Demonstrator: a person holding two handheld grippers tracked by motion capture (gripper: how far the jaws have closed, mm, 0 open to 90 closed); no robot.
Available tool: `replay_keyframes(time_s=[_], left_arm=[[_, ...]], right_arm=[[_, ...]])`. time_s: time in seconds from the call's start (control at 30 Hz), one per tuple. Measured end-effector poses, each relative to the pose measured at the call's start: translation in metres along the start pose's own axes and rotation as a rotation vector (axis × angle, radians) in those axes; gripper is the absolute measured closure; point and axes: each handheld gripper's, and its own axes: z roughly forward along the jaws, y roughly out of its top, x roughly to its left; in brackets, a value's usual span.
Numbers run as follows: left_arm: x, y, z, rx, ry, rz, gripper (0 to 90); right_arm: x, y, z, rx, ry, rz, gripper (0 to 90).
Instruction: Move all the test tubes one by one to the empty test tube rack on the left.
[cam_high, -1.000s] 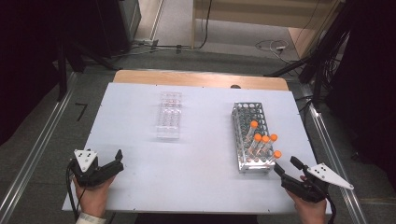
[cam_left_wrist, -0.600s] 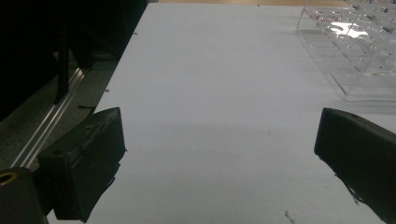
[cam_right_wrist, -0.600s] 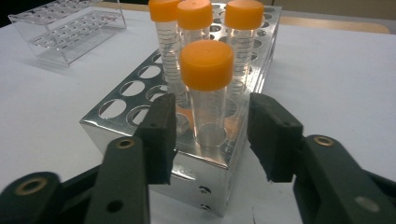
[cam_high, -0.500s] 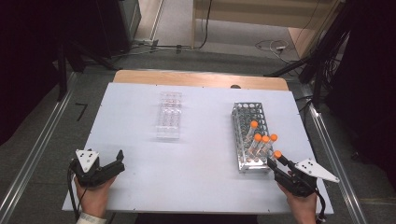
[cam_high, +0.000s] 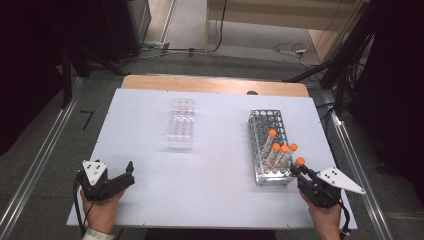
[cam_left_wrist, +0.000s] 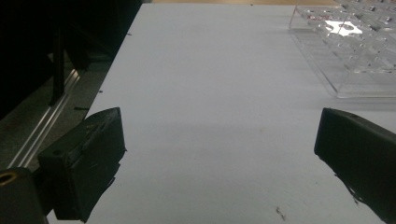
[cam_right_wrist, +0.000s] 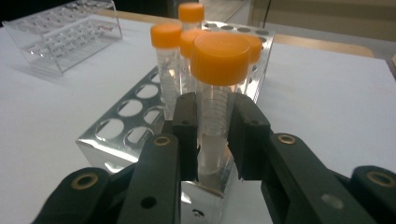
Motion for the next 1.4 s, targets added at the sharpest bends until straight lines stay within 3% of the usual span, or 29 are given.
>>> replay_keyframes(time_s=[0.47, 0.6, 0.8, 1.0, 1.03, 1.17, 1.4], left_arm=[[-0.005, 0.01, -0.002, -0.001, -0.031, 0.015, 2.3], [-0.008, 0.011, 0.0, 0.01, -0.04, 0.028, 2.9], [-0.02, 0.018, -0.003, 0.02, -0.107, 0.055, 3.7], [-0.033, 0.025, -0.008, 0.003, -0.141, 0.087, 3.7], [-0.036, 0.027, -0.008, -0.002, -0.15, 0.091, 3.9], [-0.049, 0.032, -0.007, -0.014, -0.164, 0.129, 4.5], [-0.073, 0.041, -0.007, -0.003, -0.242, 0.16, 6.1]], right_arm=[[0.0, 0.032, -0.027, -0.078, 0.0, 0.003, 71.8], [0.006, 0.04, -0.029, -0.08, 0.041, 0.017, 71.8], [0.035, 0.052, -0.022, -0.083, 0.117, -0.029, 71.9], [0.06, 0.057, -0.005, -0.063, 0.2, -0.046, 71.8], [0.073, 0.058, 0.006, -0.051, 0.234, -0.055, 71.9], [0.096, 0.061, 0.027, -0.028, 0.282, -0.081, 71.9], [0.121, 0.062, 0.055, 0.011, 0.324, -0.11, 71.9]])
